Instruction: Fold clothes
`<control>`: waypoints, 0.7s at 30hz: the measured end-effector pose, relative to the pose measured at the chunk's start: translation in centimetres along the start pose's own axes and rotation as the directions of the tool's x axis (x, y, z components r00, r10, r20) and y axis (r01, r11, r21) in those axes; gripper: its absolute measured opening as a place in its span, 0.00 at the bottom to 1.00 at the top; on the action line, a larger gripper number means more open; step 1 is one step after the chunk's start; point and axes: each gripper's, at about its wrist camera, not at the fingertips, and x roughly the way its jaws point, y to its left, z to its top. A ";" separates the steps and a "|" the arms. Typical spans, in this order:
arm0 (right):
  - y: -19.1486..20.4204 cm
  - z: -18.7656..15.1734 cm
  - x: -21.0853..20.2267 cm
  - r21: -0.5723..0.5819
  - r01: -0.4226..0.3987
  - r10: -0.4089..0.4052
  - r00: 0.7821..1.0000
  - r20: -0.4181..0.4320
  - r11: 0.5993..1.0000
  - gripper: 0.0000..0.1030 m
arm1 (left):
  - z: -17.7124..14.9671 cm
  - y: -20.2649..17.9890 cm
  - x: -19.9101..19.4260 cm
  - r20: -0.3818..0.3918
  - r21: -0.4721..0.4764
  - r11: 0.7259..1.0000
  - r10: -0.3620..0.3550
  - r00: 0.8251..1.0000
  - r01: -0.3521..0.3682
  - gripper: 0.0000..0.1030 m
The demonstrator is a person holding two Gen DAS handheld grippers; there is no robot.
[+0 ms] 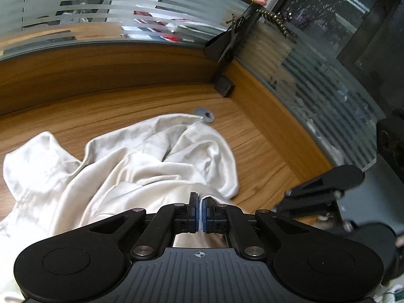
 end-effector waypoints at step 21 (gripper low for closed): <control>-2.9 -1.5 4.1 0.121 0.120 -0.116 0.993 -0.035 0.985 0.06 | 0.2 -0.7 0.8 -0.018 0.008 1.000 -0.005 1.000 0.005 0.05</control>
